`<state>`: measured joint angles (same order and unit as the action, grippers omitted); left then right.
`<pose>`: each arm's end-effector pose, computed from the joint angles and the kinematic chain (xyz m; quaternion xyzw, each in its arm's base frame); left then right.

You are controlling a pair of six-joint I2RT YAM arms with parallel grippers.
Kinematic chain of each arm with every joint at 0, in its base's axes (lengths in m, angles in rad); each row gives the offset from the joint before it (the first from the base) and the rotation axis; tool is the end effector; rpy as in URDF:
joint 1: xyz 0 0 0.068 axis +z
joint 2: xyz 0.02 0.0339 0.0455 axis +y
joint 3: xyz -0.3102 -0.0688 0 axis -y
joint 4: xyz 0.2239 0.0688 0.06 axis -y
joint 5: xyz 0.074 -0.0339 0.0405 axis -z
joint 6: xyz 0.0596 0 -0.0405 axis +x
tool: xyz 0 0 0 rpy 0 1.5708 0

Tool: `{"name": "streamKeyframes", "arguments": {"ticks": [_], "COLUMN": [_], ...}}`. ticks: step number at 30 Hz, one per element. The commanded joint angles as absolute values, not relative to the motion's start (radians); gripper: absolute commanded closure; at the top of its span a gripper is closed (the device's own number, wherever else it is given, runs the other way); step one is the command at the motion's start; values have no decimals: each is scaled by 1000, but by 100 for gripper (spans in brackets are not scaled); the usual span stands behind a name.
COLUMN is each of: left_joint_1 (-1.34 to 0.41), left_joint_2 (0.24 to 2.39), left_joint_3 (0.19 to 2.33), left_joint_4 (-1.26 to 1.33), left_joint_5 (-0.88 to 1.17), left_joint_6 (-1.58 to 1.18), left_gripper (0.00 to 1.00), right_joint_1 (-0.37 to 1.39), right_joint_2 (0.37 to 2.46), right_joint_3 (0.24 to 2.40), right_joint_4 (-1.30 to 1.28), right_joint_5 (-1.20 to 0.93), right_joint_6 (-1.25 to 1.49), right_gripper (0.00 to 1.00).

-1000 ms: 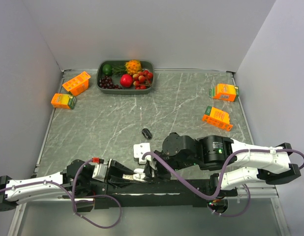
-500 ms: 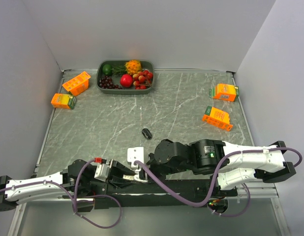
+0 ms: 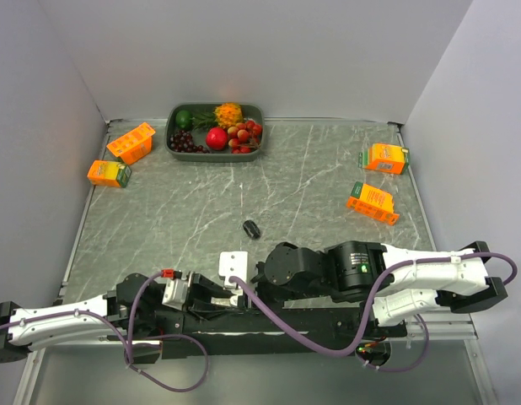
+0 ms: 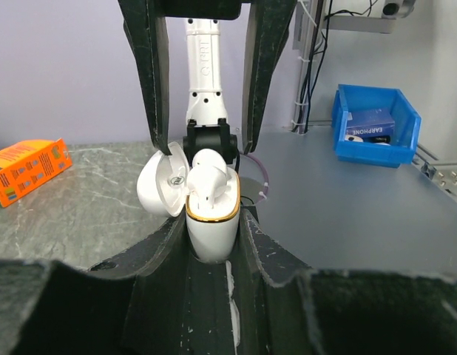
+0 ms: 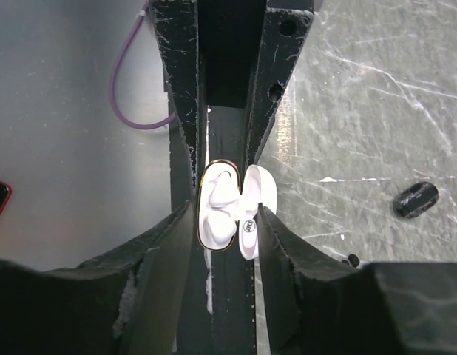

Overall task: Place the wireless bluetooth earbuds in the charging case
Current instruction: Adjust the earbud with the charging case.

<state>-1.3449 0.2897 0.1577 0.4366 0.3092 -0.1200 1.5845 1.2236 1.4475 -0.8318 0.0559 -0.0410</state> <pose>-0.0004 -0.0794 0.2713 0.4376 0.4070 -0.6004 0.5314 0.0002 0.2291 0.4372 -0.6345 0.6185 0.3051 0.3490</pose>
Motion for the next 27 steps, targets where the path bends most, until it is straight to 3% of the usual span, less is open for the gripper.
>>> {"name": "streamKeyframes", "arguments": {"ticks": [1,11,27], "left_joint_1": [-1347,-1347,-1347], "left_joint_2": [290,313,328], "left_joint_3": [212,224,232], "left_joint_4": [503,466,468], "left_joint_5": [322,258,264], "left_joint_6": [-91,-17,20], "left_gripper": [99,99,99], "right_joint_1": [1585,1552,1529], "right_joint_2": [1197,1062,1103], "right_joint_3": [1473,1405,1399], "right_joint_4": [-857,-723,-732], "right_joint_5": [179,272,190], "right_joint_6": [-26,44,48], "right_gripper": [50,46,43]}}
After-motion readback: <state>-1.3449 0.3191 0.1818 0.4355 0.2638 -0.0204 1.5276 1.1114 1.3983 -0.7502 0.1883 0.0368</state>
